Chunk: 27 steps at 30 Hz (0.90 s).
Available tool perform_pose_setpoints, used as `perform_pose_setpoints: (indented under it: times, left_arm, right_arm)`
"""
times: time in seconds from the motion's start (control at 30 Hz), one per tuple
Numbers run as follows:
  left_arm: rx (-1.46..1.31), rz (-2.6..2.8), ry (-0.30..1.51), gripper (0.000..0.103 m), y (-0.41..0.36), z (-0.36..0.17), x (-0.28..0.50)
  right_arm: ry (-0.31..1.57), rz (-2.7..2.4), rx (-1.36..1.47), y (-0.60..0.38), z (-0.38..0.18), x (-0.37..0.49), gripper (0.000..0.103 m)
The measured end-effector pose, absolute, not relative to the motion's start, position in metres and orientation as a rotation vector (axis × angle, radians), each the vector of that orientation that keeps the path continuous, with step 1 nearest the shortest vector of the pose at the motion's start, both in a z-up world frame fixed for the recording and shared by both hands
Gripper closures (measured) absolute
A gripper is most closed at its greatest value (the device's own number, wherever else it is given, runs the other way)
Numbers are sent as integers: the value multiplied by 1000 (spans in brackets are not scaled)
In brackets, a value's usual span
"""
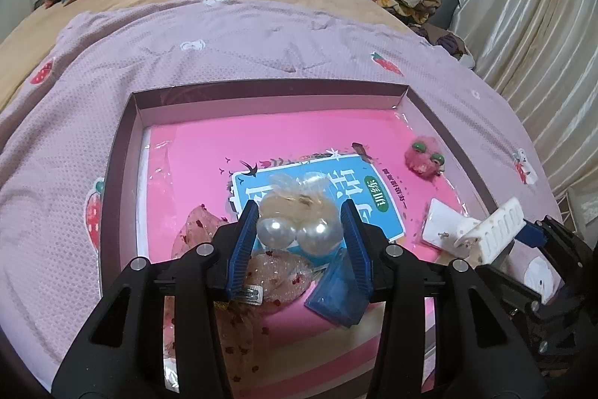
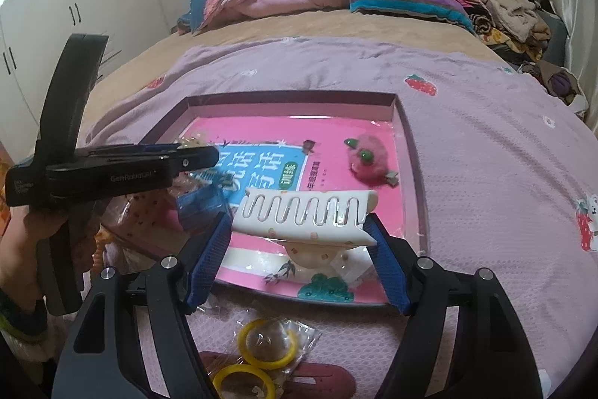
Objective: Organize jewelry
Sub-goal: 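Open the left tool to drop the pearl clip while the right releases the comb clip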
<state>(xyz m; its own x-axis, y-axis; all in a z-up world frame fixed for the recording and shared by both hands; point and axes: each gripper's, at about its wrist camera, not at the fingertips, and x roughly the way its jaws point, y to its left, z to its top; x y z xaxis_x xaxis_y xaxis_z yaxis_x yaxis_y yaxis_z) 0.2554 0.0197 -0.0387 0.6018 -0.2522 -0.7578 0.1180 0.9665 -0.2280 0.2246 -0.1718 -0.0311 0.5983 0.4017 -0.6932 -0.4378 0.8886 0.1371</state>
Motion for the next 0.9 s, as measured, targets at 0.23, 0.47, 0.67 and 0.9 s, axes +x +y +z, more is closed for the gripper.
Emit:
perform_pose_setpoints:
  times: [0.23,0.47,0.67,0.9]
  left_arm:
    - [-164,-214,892,66,21,-36,253]
    - [-167,-216,888,66,22,-33,251]
    - [-175,-218,882,66,23,-28,249]
    - [-179,-215,858,63,24,-16,243]
  right_arm:
    - [829,498,-60,-168,-42,225,31]
    - [863,514,-52,-168,-47,221,31]
    - [848,512,-36,-172,-43,216,20]
    - [827,496,-7,-183,-34,210,15]
